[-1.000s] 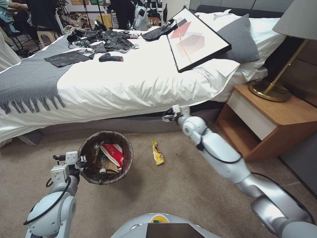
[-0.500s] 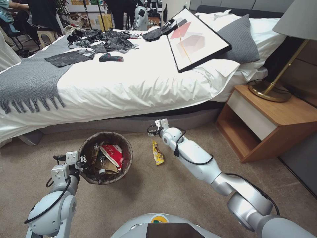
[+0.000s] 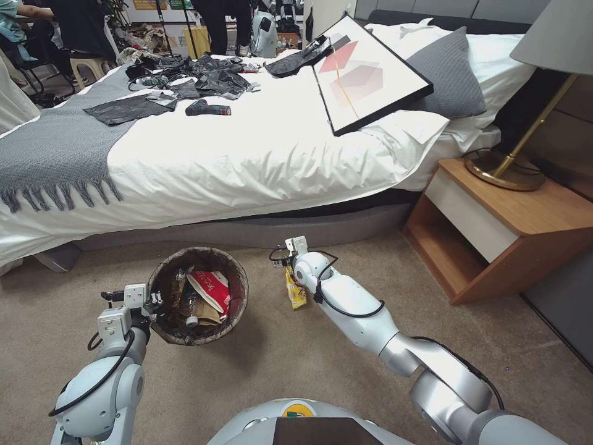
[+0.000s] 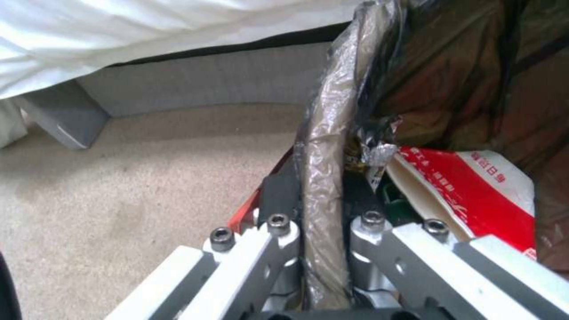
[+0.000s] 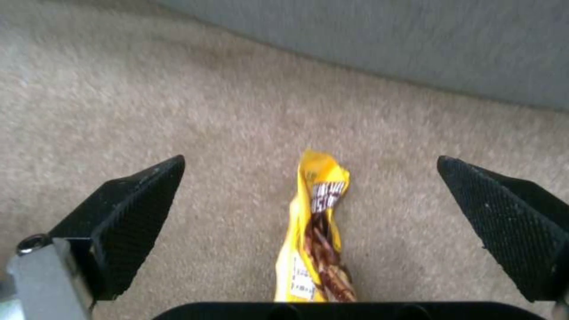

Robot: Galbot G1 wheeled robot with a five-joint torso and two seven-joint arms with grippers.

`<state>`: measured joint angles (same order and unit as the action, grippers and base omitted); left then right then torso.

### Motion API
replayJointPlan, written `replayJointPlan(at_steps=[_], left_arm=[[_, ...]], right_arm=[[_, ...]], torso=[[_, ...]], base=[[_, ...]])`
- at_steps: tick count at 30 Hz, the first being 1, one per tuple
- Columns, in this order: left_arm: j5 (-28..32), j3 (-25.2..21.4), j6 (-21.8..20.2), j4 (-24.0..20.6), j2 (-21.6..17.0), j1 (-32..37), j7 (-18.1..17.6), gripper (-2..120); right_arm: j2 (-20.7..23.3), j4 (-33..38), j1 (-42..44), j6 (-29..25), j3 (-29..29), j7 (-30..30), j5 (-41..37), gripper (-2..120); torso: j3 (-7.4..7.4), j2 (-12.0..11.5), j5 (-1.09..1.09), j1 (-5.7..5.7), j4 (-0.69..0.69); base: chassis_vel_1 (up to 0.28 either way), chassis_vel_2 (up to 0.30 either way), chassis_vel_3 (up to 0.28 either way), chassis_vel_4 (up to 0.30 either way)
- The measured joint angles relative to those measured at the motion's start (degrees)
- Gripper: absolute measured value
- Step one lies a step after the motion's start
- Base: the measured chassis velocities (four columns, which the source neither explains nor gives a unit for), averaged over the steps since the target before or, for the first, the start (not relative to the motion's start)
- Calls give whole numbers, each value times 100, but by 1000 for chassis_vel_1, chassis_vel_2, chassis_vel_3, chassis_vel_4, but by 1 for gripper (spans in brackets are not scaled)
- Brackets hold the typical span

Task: Pick up the trash bin, then pick up the garbage from the floor and place it into the trash bin.

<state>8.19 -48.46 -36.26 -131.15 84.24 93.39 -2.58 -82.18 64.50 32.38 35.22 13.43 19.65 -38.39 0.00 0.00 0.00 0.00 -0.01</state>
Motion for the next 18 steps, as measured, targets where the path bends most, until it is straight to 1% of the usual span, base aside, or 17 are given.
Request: replayJointPlan(at_steps=[2, 3, 6, 7, 9, 11, 13, 14, 16, 17, 18], left_arm=[[0, 6, 4, 20, 2, -14, 0, 4], [0, 6, 4, 20, 2, -14, 0, 4], [0, 13, 4, 21, 2, -20, 2, 4], [0, 13, 4, 21, 2, -20, 2, 4], [4, 0, 4, 21, -9, -6, 6, 4], [7, -8, 5, 21, -13, -1, 5, 4], [7, -9, 10, 33, -11, -2, 5, 4], [7, -9, 10, 33, -11, -2, 5, 4], [-1, 20, 11, 46, 0, -19, 5, 4], [-1, 20, 11, 46, 0, -19, 5, 4], [-12, 39, 11, 51, 4, -32, 6, 4]], right_arm=[[-109, -269, 31, -77, -65, -123, 157, 100], [-109, -269, 31, -77, -65, -123, 157, 100], [-263, -739, 42, -204, -193, -336, 432, 100], [-263, -739, 42, -204, -193, -336, 432, 100], [-335, -1064, 43, -356, -285, -528, 610, 100], [-351, -1170, 43, -395, -317, -584, 651, 100], [-419, -1490, 43, -566, -402, -737, 798, 100], [-419, -1490, 43, -566, -402, -737, 798, 100], [-488, -1773, 43, -767, -443, -855, 928, 100], [-488, -1773, 43, -767, -443, -855, 928, 100], [-519, -1897, 42, -891, -451, -908, 974, 100]], torso=[[0, 0, 0, 0, 1], [0, 0, 0, 0, 1], [0, 0, 0, 0, 1], [0, 0, 0, 0, 1], [0, 0, 0, 0, 1], [0, 0, 0, 0, 1], [0, 0, 0, 0, 0], [0, 0, 0, 0, 0], [0, 0, 0, 0, 1], [0, 0, 0, 0, 1], [0, 0, 0, 0, 1]], base=[[0, 0, 0, 0], [0, 0, 0, 0], [0, 0, 0, 0], [0, 0, 0, 0], [0, 0, 0, 0], [0, 0, 0, 0], [0, 0, 0, 0], [0, 0, 0, 0], [0, 0, 0, 0], [0, 0, 0, 0], [0, 0, 0, 0]])
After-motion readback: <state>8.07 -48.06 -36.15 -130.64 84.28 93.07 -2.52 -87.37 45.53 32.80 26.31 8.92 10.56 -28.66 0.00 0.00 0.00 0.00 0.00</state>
